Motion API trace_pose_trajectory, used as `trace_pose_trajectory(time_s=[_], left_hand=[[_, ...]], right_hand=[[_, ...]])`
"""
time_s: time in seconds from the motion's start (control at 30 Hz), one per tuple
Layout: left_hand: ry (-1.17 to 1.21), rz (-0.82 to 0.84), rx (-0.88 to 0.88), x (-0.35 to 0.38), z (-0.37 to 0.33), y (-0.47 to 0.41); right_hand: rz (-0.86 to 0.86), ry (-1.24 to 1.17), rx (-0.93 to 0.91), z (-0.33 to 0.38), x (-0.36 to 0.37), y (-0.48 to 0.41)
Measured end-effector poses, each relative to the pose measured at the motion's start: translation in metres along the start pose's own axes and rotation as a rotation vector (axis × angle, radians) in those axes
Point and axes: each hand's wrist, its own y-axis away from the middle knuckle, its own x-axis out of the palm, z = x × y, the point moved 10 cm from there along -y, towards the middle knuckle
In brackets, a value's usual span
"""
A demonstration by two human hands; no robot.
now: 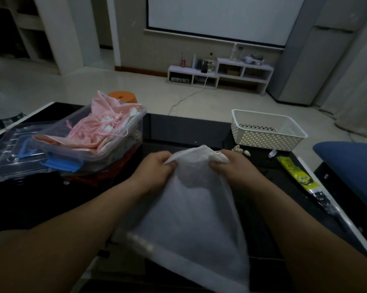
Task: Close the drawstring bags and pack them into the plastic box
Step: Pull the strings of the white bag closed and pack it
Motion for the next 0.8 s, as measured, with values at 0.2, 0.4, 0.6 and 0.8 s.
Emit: trace_pose_trajectory(time_s=[0.2, 0.4, 0.6, 0.8], left_hand=[[-0.508, 0.012, 0.713, 0.040, -0.083, 0.074], [-0.814, 0.435, 0.440, 0.122, -0.010, 0.079], [-0.561, 0.399, 0.296, 0.113, -0.004, 0.080], [-0.434, -0.066, 0.598, 0.038, -0.050, 0.129]], right_hand=[[-0.199, 0.019, -0.161, 0.021, -0.034, -0.026], [-0.242, 0.223, -0.388, 0.060, -0.023, -0.009], [0.279, 0.789, -0.356, 0.019, 0.077, 0.056], [0.342, 1.064, -0.201, -0.026, 0.105, 0.072]])
